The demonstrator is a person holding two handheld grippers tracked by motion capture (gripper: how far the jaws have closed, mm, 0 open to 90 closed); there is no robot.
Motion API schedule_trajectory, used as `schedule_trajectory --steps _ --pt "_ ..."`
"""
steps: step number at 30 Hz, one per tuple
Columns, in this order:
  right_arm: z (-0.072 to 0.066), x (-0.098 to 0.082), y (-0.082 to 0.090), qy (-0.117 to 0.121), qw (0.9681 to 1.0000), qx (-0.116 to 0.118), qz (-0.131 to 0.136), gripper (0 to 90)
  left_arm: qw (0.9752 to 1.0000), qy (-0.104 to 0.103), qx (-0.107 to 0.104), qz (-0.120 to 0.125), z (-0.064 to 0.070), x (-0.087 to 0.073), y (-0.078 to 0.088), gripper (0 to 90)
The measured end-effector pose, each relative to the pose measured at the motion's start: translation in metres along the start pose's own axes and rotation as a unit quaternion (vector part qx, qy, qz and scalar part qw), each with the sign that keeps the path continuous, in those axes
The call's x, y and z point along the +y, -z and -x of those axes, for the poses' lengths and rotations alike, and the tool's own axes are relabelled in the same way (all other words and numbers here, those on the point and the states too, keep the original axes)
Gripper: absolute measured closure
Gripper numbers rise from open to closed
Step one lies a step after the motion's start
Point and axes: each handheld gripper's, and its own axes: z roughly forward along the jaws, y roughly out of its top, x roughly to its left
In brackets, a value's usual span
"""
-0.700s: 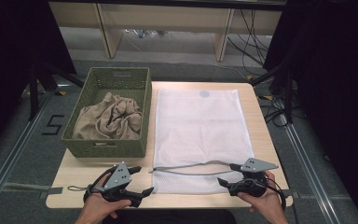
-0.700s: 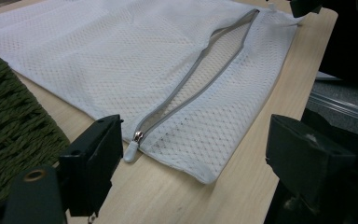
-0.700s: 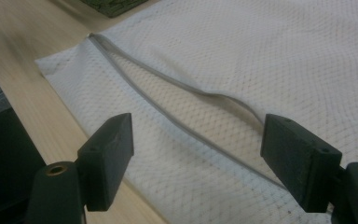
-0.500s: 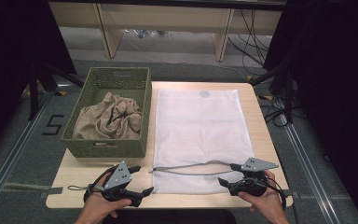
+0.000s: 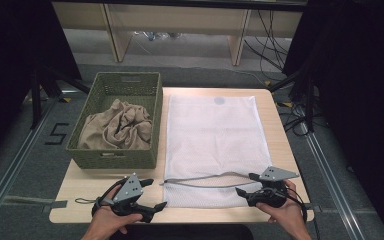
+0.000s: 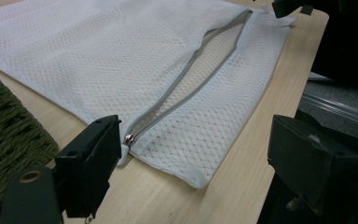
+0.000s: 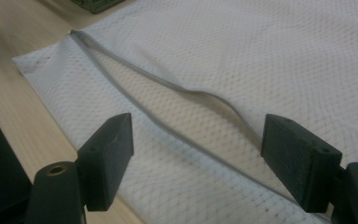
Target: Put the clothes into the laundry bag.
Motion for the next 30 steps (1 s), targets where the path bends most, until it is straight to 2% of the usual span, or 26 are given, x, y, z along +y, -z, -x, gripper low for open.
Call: schedule_trajectory --steps 1,2,4,6,9,10,11,13,16,19,22,23,25,26,27,29,30 --pt "0.002 0.000 0.000 0.004 0.9999 -0.011 0.001 27.1 1.0000 0.008 -0.001 0.001 0.001 -0.001 -0.001 17.5" --pt "0.003 0.001 -0.001 0.004 1.0000 -0.006 -0.001 28.1 1.0000 0.003 0.002 -0.005 0.001 0.000 -0.001 17.5" --pt "0.007 0.003 -0.002 0.002 0.9997 -0.023 0.002 29.7 1.0000 0.002 0.002 -0.005 0.001 0.000 -0.002 17.5" --pt "0.011 0.006 -0.005 0.015 0.9993 -0.035 -0.002 30.9 1.0000 0.004 0.002 -0.006 0.001 0.000 -0.002 17.5" --pt "0.015 0.008 -0.012 0.030 0.9977 -0.056 -0.025 32.4 1.0000 0.003 0.000 -0.009 0.001 0.001 -0.003 17.5" --pt "0.016 0.008 -0.015 0.046 0.9965 -0.062 -0.034 33.3 0.9999 -0.004 0.001 -0.014 0.001 0.001 -0.003 17.6" --pt "0.016 0.009 -0.018 0.052 0.9955 -0.063 -0.048 33.5 0.9999 0.000 0.000 -0.013 0.001 0.001 -0.004 17.5" --pt "0.017 0.012 -0.024 0.072 0.9922 -0.079 -0.066 34.8 0.9999 -0.002 0.001 -0.017 0.002 0.000 -0.005 17.9" --pt "0.020 0.017 -0.034 0.091 0.9881 -0.088 -0.087 35.6 0.9998 -0.006 -0.002 -0.021 0.001 0.000 -0.006 17.9" --pt "0.025 0.019 -0.047 0.094 0.9859 -0.085 -0.109 35.7 0.9999 0.001 -0.005 -0.013 0.001 0.000 -0.007 17.9" --pt "0.030 0.023 -0.055 0.101 0.9833 -0.090 -0.122 37.0 0.9998 0.000 -0.002 -0.018 -0.001 0.000 -0.006 17.9" --pt "0.030 0.024 -0.057 0.112 0.9811 -0.094 -0.127 37.9 0.9998 0.001 0.000 -0.019 -0.001 0.000 -0.006 17.9" --pt "0.029 0.026 -0.062 0.143 0.9725 -0.112 -0.146 38.6 0.9998 0.003 0.002 -0.018 -0.001 0.000 -0.007 17.9" --pt "0.029 0.028 -0.065 0.153 0.9702 -0.113 -0.150 38.9 0.9997 -0.003 0.002 -0.023 -0.001 0.000 -0.006 17.9" --pt "0.030 0.029 -0.067 0.165 0.9689 -0.110 -0.148 40.0 0.9997 -0.004 0.003 -0.024 -0.001 0.000 -0.006 18.0" --pt "0.029 0.030 -0.069 0.159 0.9695 -0.110 -0.151 40.6 0.9998 -0.002 0.002 -0.021 -0.001 0.000 -0.006 18.5" --pt "0.029 0.031 -0.072 0.171 0.9668 -0.110 -0.155 40.6 0.9998 -0.003 0.001 -0.021 -0.001 0.000 -0.006 18.5"
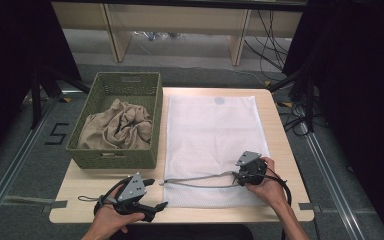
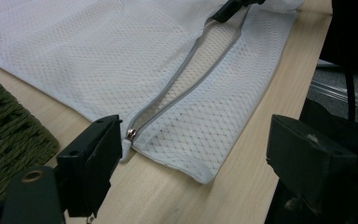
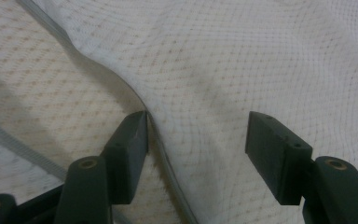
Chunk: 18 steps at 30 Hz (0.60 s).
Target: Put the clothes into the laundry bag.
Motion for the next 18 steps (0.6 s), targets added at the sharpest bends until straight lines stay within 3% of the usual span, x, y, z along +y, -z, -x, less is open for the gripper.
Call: schedule_trajectory --steps 1,6,9,11,13,15,16,18 --pt "-0.001 0.003 -0.004 0.002 1.0000 -0.001 -0.003 41.0 1.0000 -0.008 0.002 -0.003 -0.001 0.000 0.001 18.7" --pt "0.002 0.012 -0.015 -0.011 0.9997 0.019 0.010 48.2 1.0000 -0.008 -0.002 -0.003 0.001 0.000 0.000 19.4" --pt "0.002 0.021 -0.020 0.004 0.9997 0.017 0.016 54.2 1.0000 -0.005 -0.003 -0.002 0.000 0.000 0.000 19.5" --pt "0.001 0.029 -0.026 0.019 0.9993 0.021 0.025 61.9 1.0000 -0.003 -0.001 -0.002 -0.001 0.000 0.000 19.5" --pt "-0.001 0.036 -0.028 0.017 0.9991 0.028 0.028 71.2 0.9999 -0.011 0.006 -0.011 -0.002 0.000 0.001 19.8" --pt "0.002 0.042 -0.028 0.018 0.9982 0.042 0.038 78.7 1.0000 -0.005 0.004 -0.003 -0.002 0.000 0.001 20.4" --pt "0.001 0.043 -0.029 0.004 0.9984 0.035 0.044 81.6 1.0000 -0.003 0.004 -0.005 -0.002 0.000 0.002 20.4" --pt "0.004 0.047 -0.030 0.014 0.9981 0.039 0.046 85.8 1.0000 -0.002 0.005 -0.006 -0.003 0.000 0.002 20.4"
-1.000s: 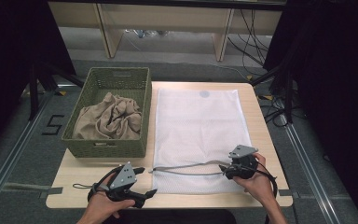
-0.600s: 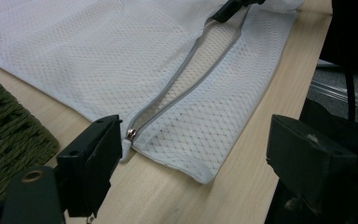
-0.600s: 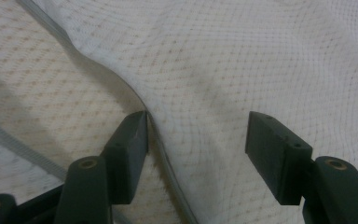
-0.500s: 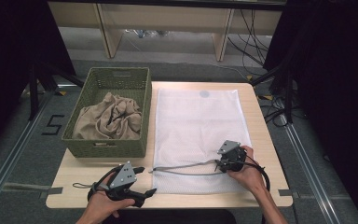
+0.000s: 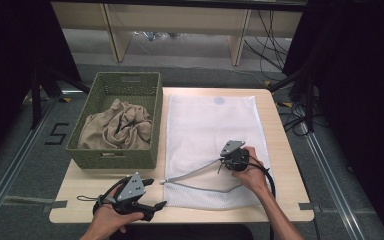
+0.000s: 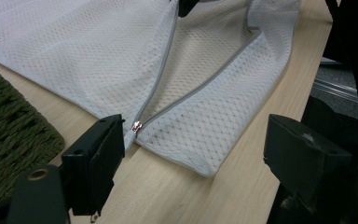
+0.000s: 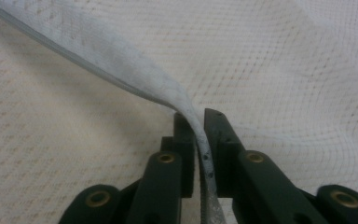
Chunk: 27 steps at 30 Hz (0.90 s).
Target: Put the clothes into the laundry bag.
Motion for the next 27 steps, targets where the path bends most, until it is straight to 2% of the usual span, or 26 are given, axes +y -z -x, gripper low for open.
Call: schedule_trajectory --steps 2,3,6,8,9,10,11,12,14,15,17,18,19,20,21,22,23,25,26,27 --pt "0.004 0.003 -0.001 -0.005 0.9999 -0.001 0.009 87.1 0.9999 -0.008 0.003 -0.006 -0.001 0.000 0.000 20.4" --pt "0.004 0.003 -0.001 -0.005 0.9999 -0.001 0.009 87.1 0.9999 -0.008 0.003 -0.006 -0.001 0.000 0.000 20.5" --pt "0.013 0.011 -0.003 -0.024 0.9996 -0.003 0.017 87.5 1.0000 0.002 -0.001 0.001 0.000 0.001 -0.001 20.7" --pt "0.020 0.015 -0.004 -0.022 0.9994 -0.005 0.026 87.9 1.0000 -0.003 0.001 -0.002 -0.001 0.001 0.000 20.8" --pt "0.021 0.017 -0.004 -0.030 0.9989 -0.005 0.035 88.0 1.0000 -0.001 0.002 0.001 -0.003 0.002 0.001 20.9" --pt "0.024 0.019 -0.002 -0.023 0.9992 -0.001 0.033 88.0 1.0000 0.001 0.009 0.003 -0.003 0.002 0.002 21.0" --pt "0.025 0.021 0.000 -0.028 0.9991 -0.002 0.032 88.0 0.9999 0.006 0.014 0.008 -0.005 0.003 0.003 21.2" --pt "0.026 0.023 0.002 -0.022 0.9991 -0.003 0.036 88.1 0.9997 0.003 0.023 0.001 -0.008 0.005 0.005 21.4" --pt "0.025 0.025 0.008 -0.029 0.9988 0.000 0.040 88.3 0.9995 0.007 0.029 0.008 -0.012 0.009 0.010 21.5" --pt "0.028 0.026 0.011 -0.016 0.9986 -0.001 0.049 88.3 0.9993 0.006 0.035 0.008 -0.015 0.011 0.014 21.5" --pt "0.029 0.028 0.017 -0.022 0.9986 -0.005 0.048 88.3 0.9988 0.003 0.047 0.013 -0.021 0.017 0.020 21.5" --pt "0.029 0.029 0.019 -0.026 0.9985 -0.002 0.049 88.3 0.9983 -0.009 0.055 0.014 -0.024 0.020 0.024 21.4" --pt "0.030 0.030 0.021 -0.025 0.9982 -0.006 0.054 88.3 0.9981 -0.009 0.059 0.016 -0.024 0.023 0.027 21.3" --pt "0.030 0.030 0.024 -0.024 0.9983 -0.004 0.054 88.3 0.9975 -0.026 0.065 0.010 -0.029 0.027 0.032 21.3" --pt "0.030 0.030 0.025 -0.024 0.9982 -0.004 0.055 88.3 0.9970 -0.025 0.074 0.003 -0.032 0.031 0.036 21.3" --pt "0.029 0.030 0.026 -0.020 0.9983 -0.003 0.055 88.3 0.9970 -0.025 0.074 0.003 -0.032 0.031 0.036 21.3" --pt "0.029 0.030 0.026 -0.020 0.9983 0.000 0.054 88.3 0.9962 -0.019 0.085 0.003 -0.043 0.042 0.046 21.2" --pt "0.029 0.031 0.025 -0.014 0.9984 0.000 0.056 88.3 0.9953 -0.018 0.095 0.000 -0.056 0.054 0.053 21.3" --pt "0.028 0.031 0.025 -0.021 0.9984 0.001 0.053 88.3 0.9938 -0.019 0.109 0.000 -0.064 0.060 0.056 21.9" --pt "0.027 0.031 0.025 -0.019 0.9985 0.001 0.052 88.3 0.9924 -0.018 0.121 -0.013 -0.073 0.066 0.059 22.1"
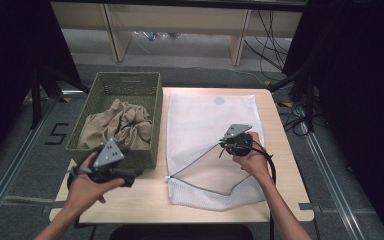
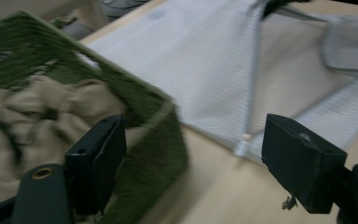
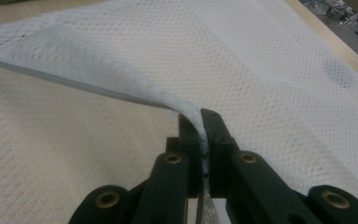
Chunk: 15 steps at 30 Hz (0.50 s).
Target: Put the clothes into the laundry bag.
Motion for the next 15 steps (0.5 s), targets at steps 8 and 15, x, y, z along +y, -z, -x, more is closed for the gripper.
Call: schedule_trajectory --steps 8,15 --pt "0.000 0.005 0.007 0.008 0.9999 0.001 0.008 88.3 0.9951 0.041 0.048 -0.076 -0.085 0.016 -0.039 19.7" --pt "0.000 0.011 0.013 0.008 0.9998 0.007 0.017 88.2 0.9864 0.092 0.047 -0.128 -0.125 0.016 -0.089 17.9"
